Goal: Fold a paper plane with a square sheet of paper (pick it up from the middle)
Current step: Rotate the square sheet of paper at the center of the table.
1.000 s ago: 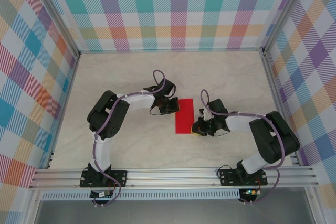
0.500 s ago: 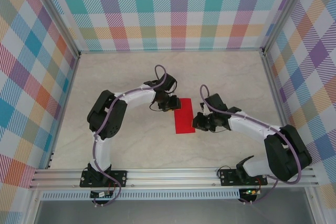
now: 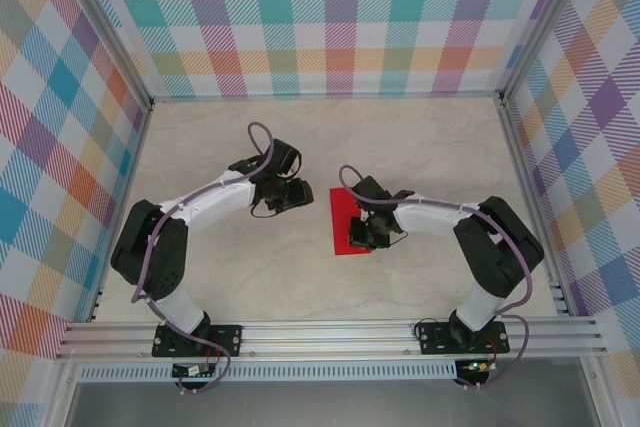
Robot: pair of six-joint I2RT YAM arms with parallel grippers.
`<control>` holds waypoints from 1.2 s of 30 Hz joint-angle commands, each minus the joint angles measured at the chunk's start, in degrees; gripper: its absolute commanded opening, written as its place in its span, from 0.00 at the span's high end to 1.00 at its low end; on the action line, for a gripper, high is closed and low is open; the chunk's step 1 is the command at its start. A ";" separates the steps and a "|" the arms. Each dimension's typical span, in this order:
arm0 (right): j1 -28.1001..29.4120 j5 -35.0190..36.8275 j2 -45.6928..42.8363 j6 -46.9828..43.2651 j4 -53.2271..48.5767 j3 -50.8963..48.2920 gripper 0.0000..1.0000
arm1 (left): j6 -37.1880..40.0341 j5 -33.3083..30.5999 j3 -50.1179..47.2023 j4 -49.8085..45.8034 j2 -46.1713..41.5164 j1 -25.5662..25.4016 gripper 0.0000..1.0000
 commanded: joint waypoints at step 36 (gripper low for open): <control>-9.90 -4.82 14.74 -4.66 -0.94 23.61 0.90 | -11.05 8.10 -12.75 16.52 -9.46 -4.87 0.68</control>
